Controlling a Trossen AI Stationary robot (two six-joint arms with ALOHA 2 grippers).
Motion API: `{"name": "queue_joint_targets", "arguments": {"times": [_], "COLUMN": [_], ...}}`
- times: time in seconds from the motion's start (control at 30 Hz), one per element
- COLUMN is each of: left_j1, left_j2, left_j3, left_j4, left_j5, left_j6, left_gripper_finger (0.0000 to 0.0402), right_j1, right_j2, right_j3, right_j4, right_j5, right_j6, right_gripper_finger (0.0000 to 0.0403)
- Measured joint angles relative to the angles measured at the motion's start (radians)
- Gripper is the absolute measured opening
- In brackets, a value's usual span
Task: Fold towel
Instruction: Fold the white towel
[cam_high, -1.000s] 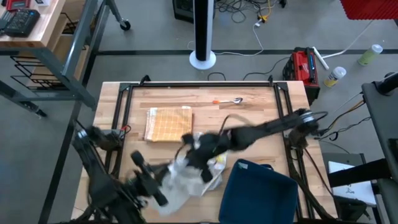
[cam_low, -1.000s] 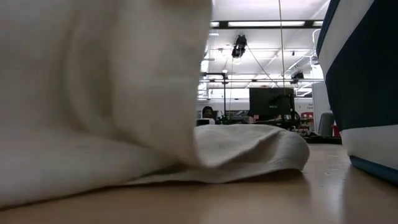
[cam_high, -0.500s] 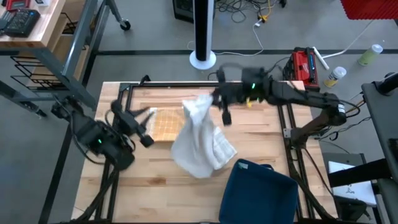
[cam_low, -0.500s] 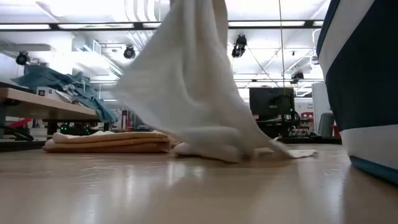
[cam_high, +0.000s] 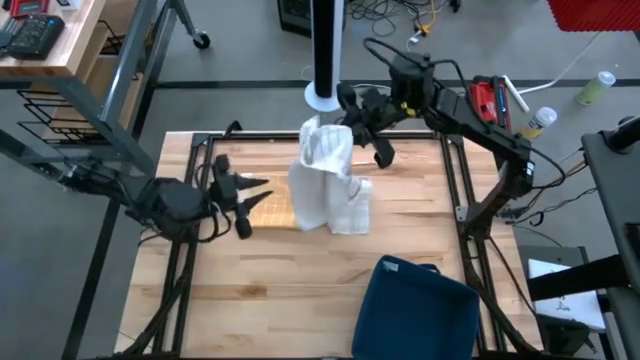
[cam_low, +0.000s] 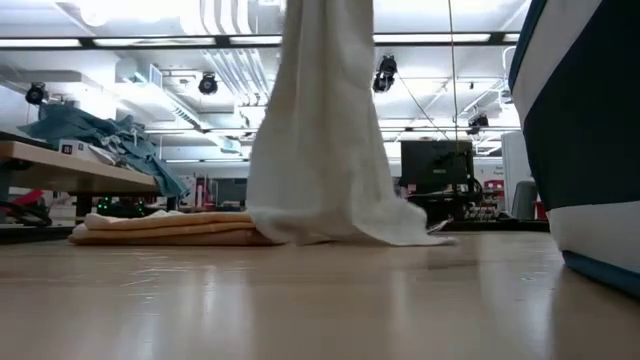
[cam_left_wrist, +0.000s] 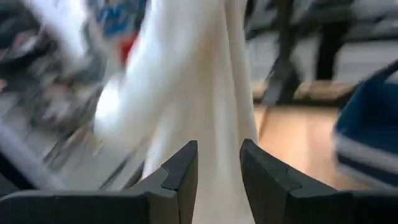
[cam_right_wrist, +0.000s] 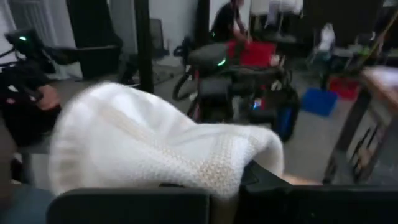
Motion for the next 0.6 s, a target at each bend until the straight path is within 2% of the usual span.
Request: {"name": "queue_joint_targets", "arguments": {"times": [0.1, 0.17, 0.3, 0.37, 0.43, 0.5, 0.6], "left_j1": [0.115, 0.182, 0.259, 0.273, 0.284, 0.288, 0.287], "left_j2": [-0.037, -0.052, -0.06, -0.045, -0.022, 0.008, 0.054], "left_j3": [-0.11, -0.163, -0.228, -0.256, -0.287, -0.303, -0.321], "left_j4": [0.273, 0.341, 0.374, 0.427, 0.492, 0.596, 0.68], "left_j5": [0.171, 0.247, 0.287, 0.411, 0.579, 0.689, 0.725], "left_j6": [0.149, 0.176, 0.222, 0.257, 0.261, 0.233, 0.187], "left_gripper_finger": [0.0102, 0.0098, 0.0098, 0.0105, 0.0116, 0.0128, 0.0148], "right_j1": [0.001, 0.002, 0.002, 0.015, 0.029, 0.046, 0.072], "right_j2": [0.005, 0.004, 0.003, 0.001, 0.0, -0.001, -0.004], "right_j3": [0.008, 0.003, 0.001, 0.0, 0.0, 0.0, 0.0], "right_j4": [-0.068, -0.117, -0.275, -0.335, -0.359, -0.352, -0.345], "right_j5": [0.052, 0.022, -0.115, -0.13, -0.129, -0.101, -0.011], "right_j6": [-0.042, -0.116, -0.152, -0.173, -0.176, -0.146, -0.107], "right_gripper_finger": [0.0, 0.0, 0.0, 0.0, 0.0, 0.0, 0.0]}}
